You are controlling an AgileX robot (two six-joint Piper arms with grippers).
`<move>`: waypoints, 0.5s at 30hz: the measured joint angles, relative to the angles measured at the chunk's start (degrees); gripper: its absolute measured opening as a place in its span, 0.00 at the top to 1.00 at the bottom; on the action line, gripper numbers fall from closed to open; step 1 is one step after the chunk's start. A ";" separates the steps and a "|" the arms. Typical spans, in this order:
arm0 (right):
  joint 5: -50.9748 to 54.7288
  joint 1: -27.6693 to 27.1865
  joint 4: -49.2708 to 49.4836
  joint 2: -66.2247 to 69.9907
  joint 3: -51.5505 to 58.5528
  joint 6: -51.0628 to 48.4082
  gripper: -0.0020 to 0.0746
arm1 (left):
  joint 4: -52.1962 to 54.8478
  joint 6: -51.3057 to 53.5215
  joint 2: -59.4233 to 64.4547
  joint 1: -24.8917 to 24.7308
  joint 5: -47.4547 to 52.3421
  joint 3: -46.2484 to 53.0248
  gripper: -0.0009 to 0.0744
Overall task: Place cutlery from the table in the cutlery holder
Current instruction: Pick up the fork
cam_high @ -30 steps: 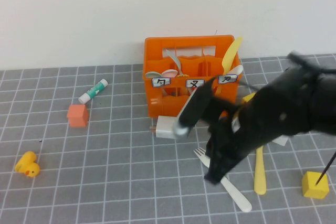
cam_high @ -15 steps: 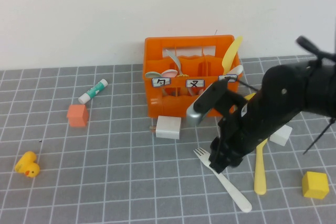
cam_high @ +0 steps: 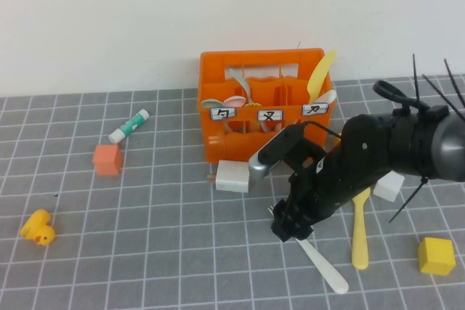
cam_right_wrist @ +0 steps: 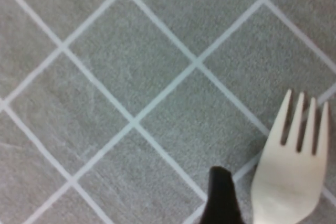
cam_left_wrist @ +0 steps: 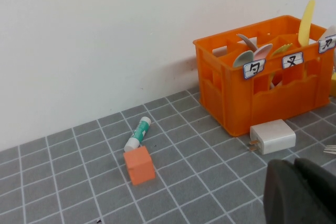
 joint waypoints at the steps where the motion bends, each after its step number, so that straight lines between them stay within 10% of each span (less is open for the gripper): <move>1: -0.12 0.00 0.10 0.30 0.00 -0.16 0.37 | 0.00 0.00 0.00 0.00 0.00 0.00 0.99; 9: 0.23 0.00 0.10 2.02 -0.67 -3.98 0.39 | 0.00 -0.14 0.00 0.00 0.00 0.00 0.99; 15: -0.50 0.00 -0.11 2.15 -0.67 -5.31 0.62 | 0.00 -0.14 0.00 0.00 0.00 0.00 0.99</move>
